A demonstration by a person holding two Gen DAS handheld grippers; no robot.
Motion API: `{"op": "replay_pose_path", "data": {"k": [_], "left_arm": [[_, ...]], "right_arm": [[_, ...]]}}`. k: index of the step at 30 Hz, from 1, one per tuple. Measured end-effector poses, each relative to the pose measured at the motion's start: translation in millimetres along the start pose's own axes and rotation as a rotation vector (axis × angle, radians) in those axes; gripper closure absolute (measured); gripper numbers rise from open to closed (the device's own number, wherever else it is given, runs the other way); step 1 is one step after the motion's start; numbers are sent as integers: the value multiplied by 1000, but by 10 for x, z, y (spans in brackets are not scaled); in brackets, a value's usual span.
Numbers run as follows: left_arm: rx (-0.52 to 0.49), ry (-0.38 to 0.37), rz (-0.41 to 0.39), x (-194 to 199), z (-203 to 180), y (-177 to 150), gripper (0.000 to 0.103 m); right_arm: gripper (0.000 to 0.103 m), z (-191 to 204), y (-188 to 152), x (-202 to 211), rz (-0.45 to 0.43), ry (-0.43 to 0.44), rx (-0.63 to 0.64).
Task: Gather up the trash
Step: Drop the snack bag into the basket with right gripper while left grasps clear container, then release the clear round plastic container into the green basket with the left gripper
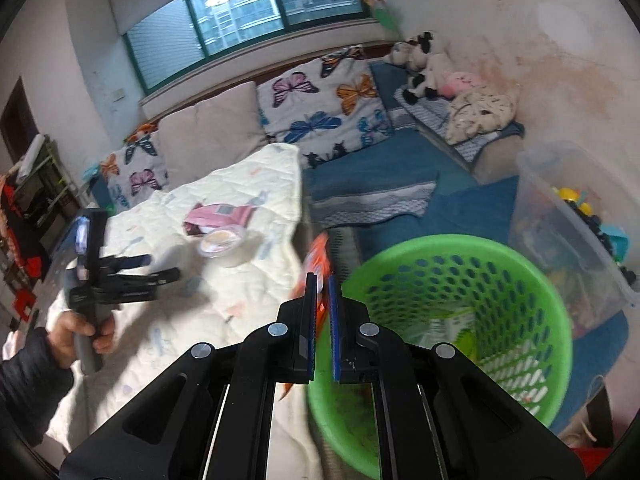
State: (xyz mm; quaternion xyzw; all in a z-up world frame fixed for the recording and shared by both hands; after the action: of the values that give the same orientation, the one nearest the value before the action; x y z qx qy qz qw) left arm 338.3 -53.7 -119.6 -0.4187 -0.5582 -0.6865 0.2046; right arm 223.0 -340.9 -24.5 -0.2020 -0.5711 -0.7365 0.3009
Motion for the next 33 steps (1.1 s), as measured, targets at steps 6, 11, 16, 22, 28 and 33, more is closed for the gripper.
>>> {"op": "replay_pose_path", "data": {"k": [6, 11, 16, 22, 28, 33], "left_arm": [[-24, -27, -48, 334, -165, 21, 14], [-42, -61, -77, 539, -376, 70, 14], [-74, -101, -88, 645, -689, 110, 14], [-133, -162, -87, 660, -1220, 150, 14], [-189, -220, -70, 598, -1797, 158, 14], [-219, -250, -48, 510, -2150, 130, 13]], "right_arm": [[96, -248, -56, 47, 0, -48, -43], [93, -355, -96, 139, -4, -54, -74], [91, -439, -131, 272, -12, -55, -90], [63, -516, -228, 425, -15, -64, -91], [44, -575, -332, 558, -22, -87, -71], [35, -631, -391, 678, -39, -101, -62]]}}
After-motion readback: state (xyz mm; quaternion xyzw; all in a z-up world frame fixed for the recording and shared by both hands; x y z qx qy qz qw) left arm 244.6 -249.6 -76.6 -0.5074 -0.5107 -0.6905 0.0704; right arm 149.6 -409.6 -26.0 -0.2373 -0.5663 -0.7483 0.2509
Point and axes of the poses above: each gripper's, at about its wrist camera, not at the fingertips, and x roughly against the way its jaws point, z to its left, y to its top, the point moved 6 cm from there along -x, roughly the way its jaws point, and after that the axes turned 4 degrees about -x, right-handed, at the moved point
